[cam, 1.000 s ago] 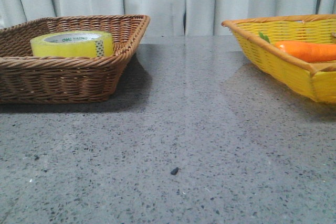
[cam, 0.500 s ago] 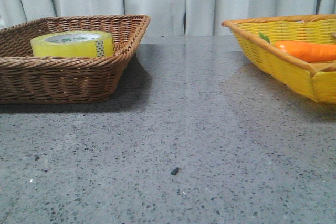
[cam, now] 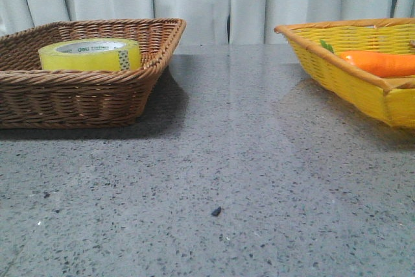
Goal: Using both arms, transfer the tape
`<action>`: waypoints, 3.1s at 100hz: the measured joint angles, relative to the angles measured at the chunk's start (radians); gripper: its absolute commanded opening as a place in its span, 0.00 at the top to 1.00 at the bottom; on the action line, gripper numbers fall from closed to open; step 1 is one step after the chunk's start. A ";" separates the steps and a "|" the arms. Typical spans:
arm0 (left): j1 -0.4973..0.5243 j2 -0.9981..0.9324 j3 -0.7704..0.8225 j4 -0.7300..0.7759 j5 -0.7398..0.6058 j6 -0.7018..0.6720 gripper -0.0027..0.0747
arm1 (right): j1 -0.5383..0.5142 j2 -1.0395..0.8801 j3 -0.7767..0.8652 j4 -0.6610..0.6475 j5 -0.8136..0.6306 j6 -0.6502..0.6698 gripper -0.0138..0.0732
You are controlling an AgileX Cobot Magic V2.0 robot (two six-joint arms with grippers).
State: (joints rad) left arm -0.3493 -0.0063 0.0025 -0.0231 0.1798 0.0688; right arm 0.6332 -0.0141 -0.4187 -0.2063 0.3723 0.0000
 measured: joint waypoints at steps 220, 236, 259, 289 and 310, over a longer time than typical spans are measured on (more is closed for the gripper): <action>0.254 0.000 0.000 -0.057 0.151 -0.045 0.99 | -0.667 0.000 0.430 0.227 -0.481 0.000 0.93; 0.254 0.000 0.000 -0.057 0.151 -0.045 0.99 | -0.727 0.000 0.430 0.243 -0.241 0.000 0.93; 0.254 0.000 0.000 -0.058 0.151 -0.045 0.99 | -0.738 0.000 0.428 0.243 -0.043 0.000 0.93; 0.254 0.000 0.000 -0.058 0.151 -0.045 0.99 | -0.738 0.000 0.428 0.243 -0.041 0.000 0.93; 0.254 0.000 0.000 -0.058 0.151 -0.045 0.99 | -0.738 0.000 0.428 0.243 -0.041 0.000 0.93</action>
State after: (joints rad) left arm -0.0949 -0.0063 0.0025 -0.0812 0.3309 0.0239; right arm -0.1047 -0.0141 0.0096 0.0363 0.3311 0.0000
